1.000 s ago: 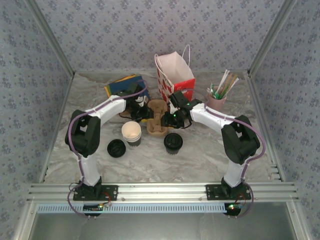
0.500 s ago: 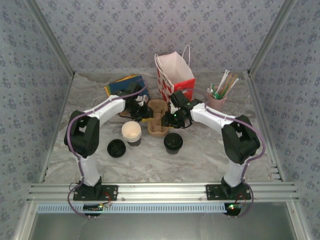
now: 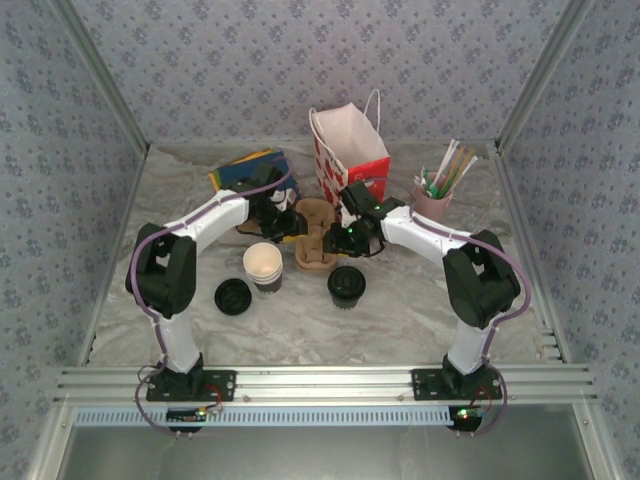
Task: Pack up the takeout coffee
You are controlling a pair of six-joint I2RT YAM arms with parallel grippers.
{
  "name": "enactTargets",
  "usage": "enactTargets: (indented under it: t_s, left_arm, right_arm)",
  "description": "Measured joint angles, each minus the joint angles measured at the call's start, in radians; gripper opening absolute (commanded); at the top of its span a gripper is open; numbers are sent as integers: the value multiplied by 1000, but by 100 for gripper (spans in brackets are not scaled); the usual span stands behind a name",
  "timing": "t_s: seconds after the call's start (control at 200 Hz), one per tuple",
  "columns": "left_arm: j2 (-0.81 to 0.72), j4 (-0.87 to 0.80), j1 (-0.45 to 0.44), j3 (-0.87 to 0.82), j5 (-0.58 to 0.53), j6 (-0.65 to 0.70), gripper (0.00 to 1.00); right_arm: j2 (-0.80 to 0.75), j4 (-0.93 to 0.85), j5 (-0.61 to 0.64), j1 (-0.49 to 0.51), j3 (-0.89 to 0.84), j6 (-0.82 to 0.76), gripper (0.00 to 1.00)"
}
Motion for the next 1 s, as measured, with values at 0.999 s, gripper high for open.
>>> enactTargets:
  t_s: [0.999]
  left_arm:
    - [4,28,13,-7,84,-15,38]
  right_arm:
    - [2,-12,-2,-2,1,-3,36]
